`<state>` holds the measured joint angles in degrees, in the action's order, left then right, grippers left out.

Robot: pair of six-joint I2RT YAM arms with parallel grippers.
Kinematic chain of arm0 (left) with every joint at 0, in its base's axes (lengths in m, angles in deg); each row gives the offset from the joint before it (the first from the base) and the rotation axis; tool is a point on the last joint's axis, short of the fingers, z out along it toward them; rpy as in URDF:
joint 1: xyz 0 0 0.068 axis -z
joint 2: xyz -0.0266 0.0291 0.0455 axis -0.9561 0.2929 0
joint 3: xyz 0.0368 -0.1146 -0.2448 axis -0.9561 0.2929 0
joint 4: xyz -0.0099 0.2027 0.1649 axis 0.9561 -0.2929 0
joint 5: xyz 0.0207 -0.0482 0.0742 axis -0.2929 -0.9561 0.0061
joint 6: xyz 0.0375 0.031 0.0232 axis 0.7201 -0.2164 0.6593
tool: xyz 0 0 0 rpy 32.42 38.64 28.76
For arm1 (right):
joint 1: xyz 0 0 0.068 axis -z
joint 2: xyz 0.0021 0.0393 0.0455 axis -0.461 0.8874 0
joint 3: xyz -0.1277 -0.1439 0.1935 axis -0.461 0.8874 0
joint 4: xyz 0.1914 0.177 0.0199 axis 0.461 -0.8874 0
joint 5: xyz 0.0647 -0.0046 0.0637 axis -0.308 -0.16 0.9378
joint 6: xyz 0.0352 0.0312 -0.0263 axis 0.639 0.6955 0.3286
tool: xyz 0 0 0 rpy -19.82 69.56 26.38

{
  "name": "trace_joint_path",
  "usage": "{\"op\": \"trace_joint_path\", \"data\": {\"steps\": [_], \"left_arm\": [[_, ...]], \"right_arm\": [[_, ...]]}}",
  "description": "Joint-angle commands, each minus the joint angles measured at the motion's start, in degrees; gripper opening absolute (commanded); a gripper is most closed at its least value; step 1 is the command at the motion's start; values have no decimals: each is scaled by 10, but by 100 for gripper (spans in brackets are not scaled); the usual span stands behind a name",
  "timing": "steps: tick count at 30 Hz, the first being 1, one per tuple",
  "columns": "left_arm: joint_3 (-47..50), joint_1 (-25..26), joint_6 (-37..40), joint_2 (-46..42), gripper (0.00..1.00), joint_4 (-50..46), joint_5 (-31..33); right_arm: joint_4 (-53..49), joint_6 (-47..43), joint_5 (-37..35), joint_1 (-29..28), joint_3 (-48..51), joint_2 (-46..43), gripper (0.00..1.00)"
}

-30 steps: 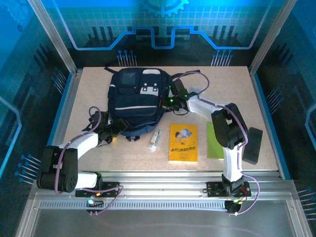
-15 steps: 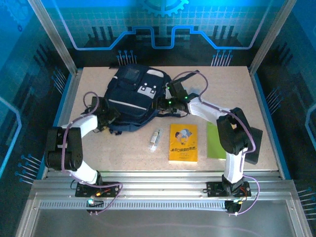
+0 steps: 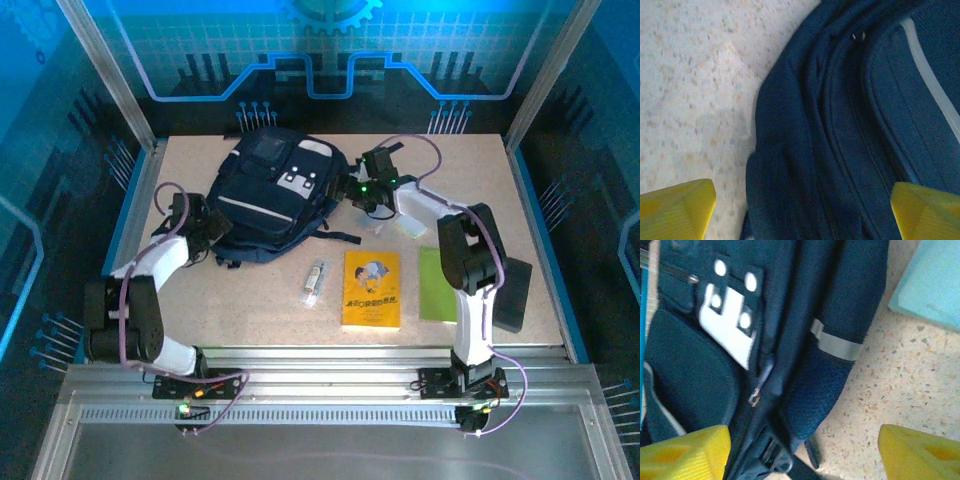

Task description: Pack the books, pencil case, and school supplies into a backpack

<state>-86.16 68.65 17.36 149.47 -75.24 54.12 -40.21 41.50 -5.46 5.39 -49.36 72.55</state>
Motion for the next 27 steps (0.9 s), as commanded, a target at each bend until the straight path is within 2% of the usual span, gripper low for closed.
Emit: {"op": "trace_joint_path", "data": {"steps": [1, 5, 7, 9, 12, 17, 22, 27], "left_arm": [[36, 20, -40, -68, 91, -39, -45], [82, 59, -82, -107, 92, -25, -65], [97, 73, -101, -106, 92, -5, -70], [104, 83, -112, -90, 92, 23, -64], [92, 87, -103, -39, 92, 70, -55], [-36, 87, -39, 82, 92, 37, -34], [-99, 85, 11, 150, 91, 95, -2], [-229, 82, 81, 229, 88, 19, 24]], "right_arm": [[44, 36, 37, 3, -38, 47, 73], [82, 65, 86, 2, -70, 87, 51], [100, 77, 103, 1, -70, 90, 32], [133, 88, 125, 2, -53, 79, 0], [158, 97, 141, 3, -19, 44, 0], [165, 104, 150, 0, 53, -42, 0], [186, 148, 166, 2, 123, -95, 0], [214, 216, 162, -13, 154, -109, 0]]}}
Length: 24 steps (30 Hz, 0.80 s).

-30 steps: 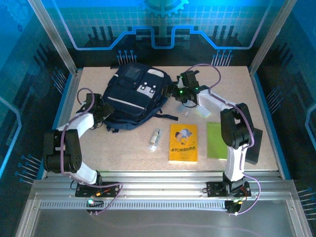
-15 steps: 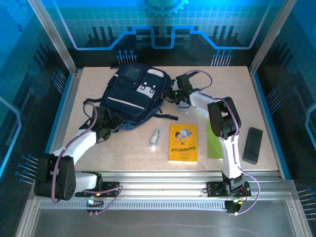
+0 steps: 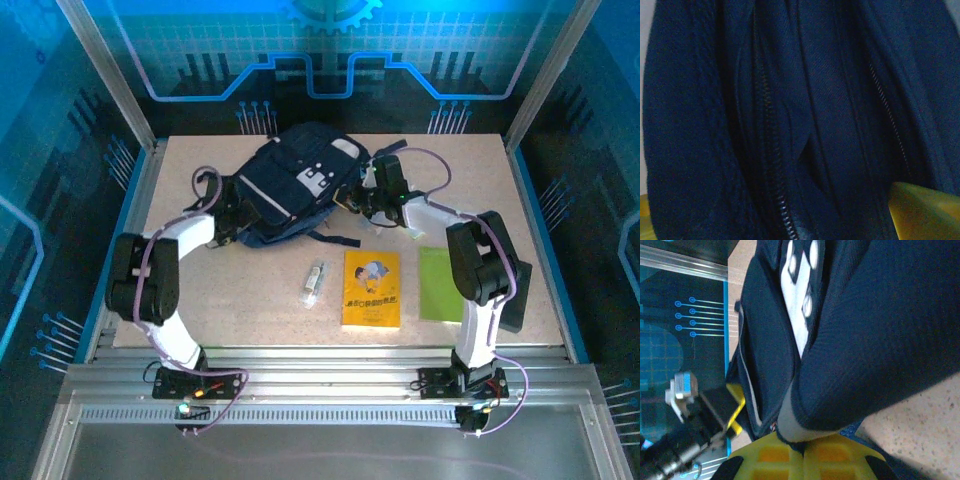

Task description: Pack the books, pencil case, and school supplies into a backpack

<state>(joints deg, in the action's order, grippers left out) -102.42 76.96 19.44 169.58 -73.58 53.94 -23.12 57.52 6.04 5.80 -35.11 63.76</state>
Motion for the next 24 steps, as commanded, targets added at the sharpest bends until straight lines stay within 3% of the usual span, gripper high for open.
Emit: {"op": "trace_joint_path", "data": {"steps": [1, 4, 12, 19, 24], "left_arm": [[-77, -1, 66, 32, 88, -7, 26], [-74, 0, 86, 9, 87, -21, 20], [9, 22, 130, -204, 87, -94, -28], [72, 107, 74, -332, 87, -100, -63], [116, 188, 43, -331, 87, -32, -44]], "right_arm": [[48, 74, 39, -22, 13, -23, 0], [78, 140, 11, -35, 23, -27, 0], [47, 235, -110, -51, -8, -58, 0], [64, 294, -128, -59, -33, -44, 0], [80, 301, -109, -72, -61, -32, 0]]}}
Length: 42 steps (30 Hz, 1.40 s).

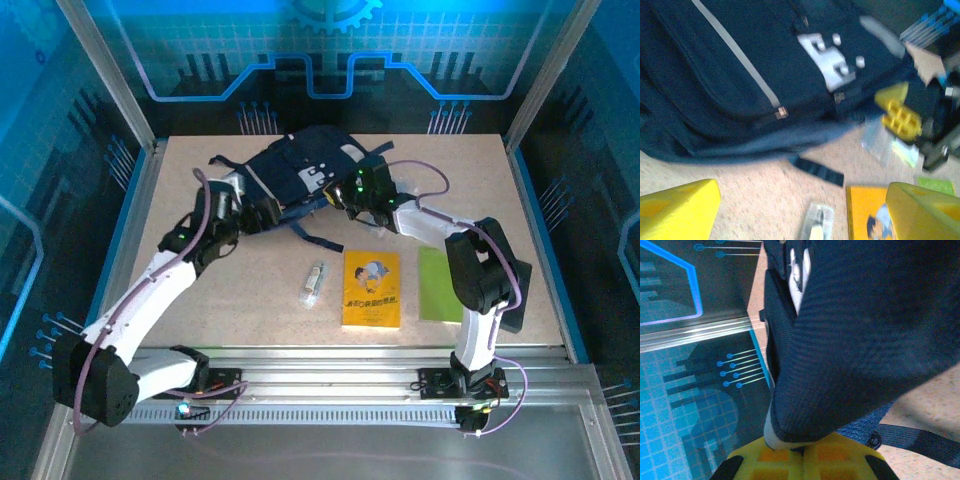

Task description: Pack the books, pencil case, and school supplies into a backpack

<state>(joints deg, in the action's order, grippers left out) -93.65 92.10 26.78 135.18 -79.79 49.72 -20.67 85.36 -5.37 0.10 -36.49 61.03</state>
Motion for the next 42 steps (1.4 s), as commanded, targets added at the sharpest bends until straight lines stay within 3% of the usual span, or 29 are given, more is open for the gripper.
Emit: {"op": "trace_joint_path", "data": {"steps": [1, 7, 13, 18, 22, 26, 29, 30, 33, 34, 38, 42], "left_arm": [[31, 46, -31, 21, 87, 42, 1], [35, 89, -36, 98, 84, 119, 14], [7, 98, -37, 191, 79, 200, 38], [-4, 108, -33, 260, 76, 278, 122], [-4, 111, -7, 296, 65, 350, 199], [-3, 111, 28, 325, 47, 425, 198], [3, 111, 41, 335, 40, 459, 233], [5, 111, 42, 335, 36, 464, 241], [7, 111, 42, 330, 5, 457, 236], [7, 111, 38, 326, 0, 442, 223], [24, 112, 8, 293, 0, 365, 174], [59, 109, -5, 254, 0, 283, 170]], "right_arm": [[56, 22, 7, -16, -49, -6, 0], [63, 16, 15, -24, -39, -24, 0], [63, 27, 13, -31, -15, -45, 0], [87, 47, 2, -41, 1, -57, 0], [109, 67, 12, -49, 11, -56, 0], [127, 82, 23, -52, 35, -53, 0], [156, 105, 25, -52, 65, -55, 0], [156, 105, 24, -52, 70, -56, 0], [146, 89, 23, -42, 71, -54, 0], [139, 82, 22, -36, 69, -53, 0], [131, 36, 14, -6, 58, -50, 0], [104, -11, 11, 21, 41, -43, 0]]}}
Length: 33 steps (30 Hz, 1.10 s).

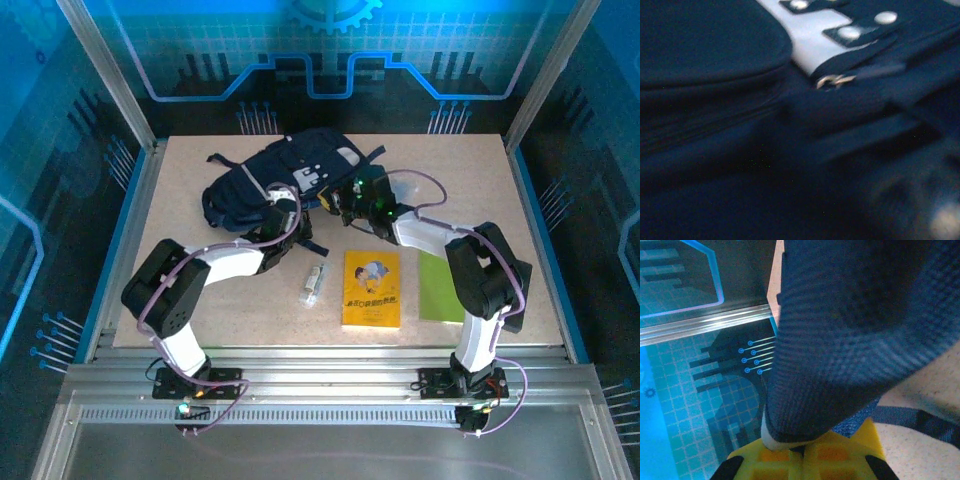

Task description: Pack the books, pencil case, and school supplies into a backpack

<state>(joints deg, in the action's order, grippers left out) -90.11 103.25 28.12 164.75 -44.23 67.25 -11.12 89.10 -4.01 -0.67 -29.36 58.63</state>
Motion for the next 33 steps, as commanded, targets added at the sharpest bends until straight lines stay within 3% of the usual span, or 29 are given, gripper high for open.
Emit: {"op": "trace_joint_path", "data": {"steps": [1, 5, 16, 19, 22, 28, 29, 31, 33], "left_arm": [[29, -5, -17, -50, 0, -96, -2], [42, -35, -9, -72, 0, -181, -15], [96, -146, 5, -153, 0, -274, -72], [70, -146, 32, -158, 0, -324, -90], [66, -134, 30, -192, 0, -332, -167], [29, -44, -8, -224, 0, -351, -173], [20, -37, -19, -215, 0, -343, -179], [0, -33, -33, -188, 0, -324, -188], [-29, -32, -36, -151, 0, -311, -185]], "right_arm": [[9, -50, -2, 33, -31, -15, 0], [16, -47, 12, 48, -38, 4, 0], [-65, -130, 46, 72, -119, 58, 0], [-88, -151, 54, 71, -151, 79, 0], [-104, -171, 55, 73, -173, 94, 0], [-109, -211, 107, 84, -248, 153, 0], [-124, -218, 119, 87, -265, 161, 14], [-138, -222, 118, 90, -261, 153, 56], [-141, -229, 108, 93, -234, 130, 74]]}}
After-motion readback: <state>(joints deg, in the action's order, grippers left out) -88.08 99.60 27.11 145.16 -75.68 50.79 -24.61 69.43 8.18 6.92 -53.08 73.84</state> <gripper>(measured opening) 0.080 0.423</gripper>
